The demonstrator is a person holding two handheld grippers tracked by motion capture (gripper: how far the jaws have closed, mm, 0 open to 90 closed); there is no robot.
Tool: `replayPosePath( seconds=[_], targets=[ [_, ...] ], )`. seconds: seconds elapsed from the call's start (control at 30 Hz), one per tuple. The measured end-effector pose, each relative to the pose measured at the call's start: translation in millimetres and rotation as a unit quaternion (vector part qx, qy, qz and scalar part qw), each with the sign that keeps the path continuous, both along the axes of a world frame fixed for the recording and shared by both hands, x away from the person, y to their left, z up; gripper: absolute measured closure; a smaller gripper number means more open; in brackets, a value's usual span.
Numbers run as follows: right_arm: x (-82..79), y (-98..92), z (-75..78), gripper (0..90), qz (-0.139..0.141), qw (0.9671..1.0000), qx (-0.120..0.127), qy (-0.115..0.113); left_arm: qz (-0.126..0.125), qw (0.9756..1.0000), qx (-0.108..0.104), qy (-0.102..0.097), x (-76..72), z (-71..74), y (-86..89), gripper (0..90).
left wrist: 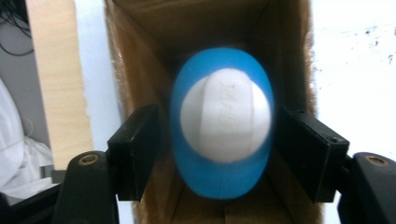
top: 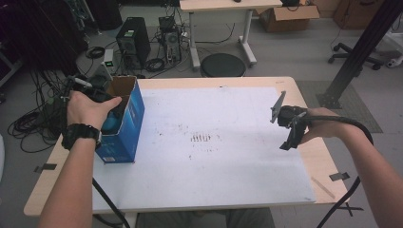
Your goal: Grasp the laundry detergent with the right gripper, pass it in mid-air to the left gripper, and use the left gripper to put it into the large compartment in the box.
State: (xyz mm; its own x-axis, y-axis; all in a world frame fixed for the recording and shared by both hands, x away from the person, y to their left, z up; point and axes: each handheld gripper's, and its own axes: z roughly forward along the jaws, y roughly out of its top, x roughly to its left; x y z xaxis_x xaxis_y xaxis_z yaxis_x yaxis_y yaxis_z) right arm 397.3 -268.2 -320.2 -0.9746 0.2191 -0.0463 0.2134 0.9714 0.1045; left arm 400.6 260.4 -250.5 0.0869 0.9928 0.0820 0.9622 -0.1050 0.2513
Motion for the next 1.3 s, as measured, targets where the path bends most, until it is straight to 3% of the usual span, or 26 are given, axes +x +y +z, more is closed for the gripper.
replayPosePath(
  seconds=[0.23,0.37,0.53,0.63,1.0,1.1,1.2,1.3],
  targets=[
    [-2.0,1.3,2.2,8.7,0.001,1.0000,0.002,-0.002,-0.020,0.9995,0.015,-0.017,-7.5,27.9,-5.4,30.5],
    [-3.9,1.9,3.6,8.7,0.003,1.0000,0.004,-0.005,-0.041,0.9988,0.010,-0.025,-13.6,41.9,-15.1,28.3],
    [-5.9,2.2,5.8,8.7,0.004,1.0000,0.004,-0.005,-0.073,0.9968,-0.009,-0.030,-16.1,48.3,-36.7,27.3],
    [-6.1,2.4,7.7,8.8,0.005,0.9999,0.007,-0.007,-0.095,0.9949,-0.007,-0.032,-15.6,46.9,-52.6,25.2],
    [-4.4,5.0,6.7,8.7,0.011,0.9999,0.004,-0.005,-0.180,0.9835,-0.001,-0.017,-12.4,19.1,-113.8,16.4],
    [-3.6,5.5,7.4,8.7,0.010,0.9999,0.005,-0.005,-0.198,0.9801,-0.002,-0.010,-11.1,9.0,-125.0,14.1],
    [-2.6,5.7,7.8,8.7,0.012,0.9999,0.003,-0.004,-0.219,0.9756,-0.016,-0.002,-10.7,0.5,-133.6,11.0],
    [-1.3,5.6,8.7,8.7,0.012,0.9999,0.003,-0.003,-0.236,0.9718,-0.013,-0.002,-12.0,-5.4,-142.7,9.4]
  ],
)
